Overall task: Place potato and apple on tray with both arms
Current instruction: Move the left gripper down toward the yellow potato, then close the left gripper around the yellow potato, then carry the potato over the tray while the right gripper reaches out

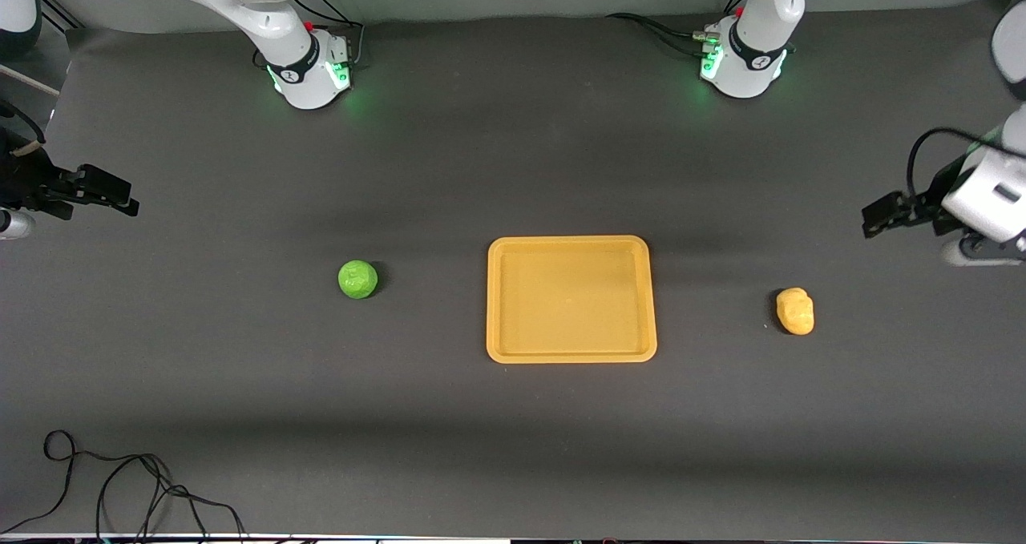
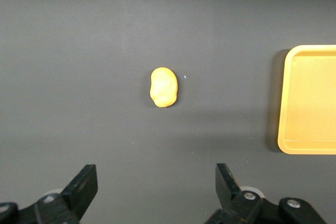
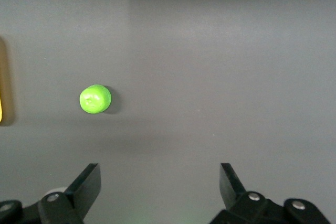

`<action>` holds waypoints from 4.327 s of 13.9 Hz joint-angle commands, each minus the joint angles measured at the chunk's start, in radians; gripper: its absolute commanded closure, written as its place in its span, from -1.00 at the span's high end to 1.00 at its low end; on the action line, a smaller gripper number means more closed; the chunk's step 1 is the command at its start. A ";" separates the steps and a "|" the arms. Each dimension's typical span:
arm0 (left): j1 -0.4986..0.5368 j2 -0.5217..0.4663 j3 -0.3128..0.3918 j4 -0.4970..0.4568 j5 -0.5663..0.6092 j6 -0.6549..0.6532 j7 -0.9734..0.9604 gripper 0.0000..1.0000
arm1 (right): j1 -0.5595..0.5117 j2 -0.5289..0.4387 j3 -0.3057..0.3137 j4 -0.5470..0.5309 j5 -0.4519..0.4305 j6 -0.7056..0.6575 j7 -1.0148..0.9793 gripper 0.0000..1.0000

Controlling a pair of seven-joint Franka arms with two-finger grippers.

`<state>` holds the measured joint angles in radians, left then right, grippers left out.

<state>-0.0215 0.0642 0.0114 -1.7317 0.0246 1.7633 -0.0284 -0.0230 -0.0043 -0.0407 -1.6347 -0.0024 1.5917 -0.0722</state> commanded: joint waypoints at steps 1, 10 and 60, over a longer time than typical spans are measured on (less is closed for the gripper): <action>-0.011 0.080 0.004 0.024 0.012 0.056 0.008 1.00 | 0.005 0.009 -0.001 0.021 -0.007 -0.004 0.002 1.00; -0.012 0.232 0.001 -0.289 0.070 0.558 0.008 1.00 | 0.003 0.010 -0.001 0.024 -0.007 -0.004 0.002 1.00; -0.419 0.419 -0.059 -0.132 -0.060 0.629 -0.341 -1.00 | 0.066 0.021 0.002 0.024 0.015 0.007 0.006 1.00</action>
<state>-0.4085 0.4938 -0.0657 -1.8254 -0.0478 2.3490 -0.3308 -0.0117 0.0103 -0.0375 -1.6233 0.0023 1.5931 -0.0722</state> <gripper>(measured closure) 0.379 0.000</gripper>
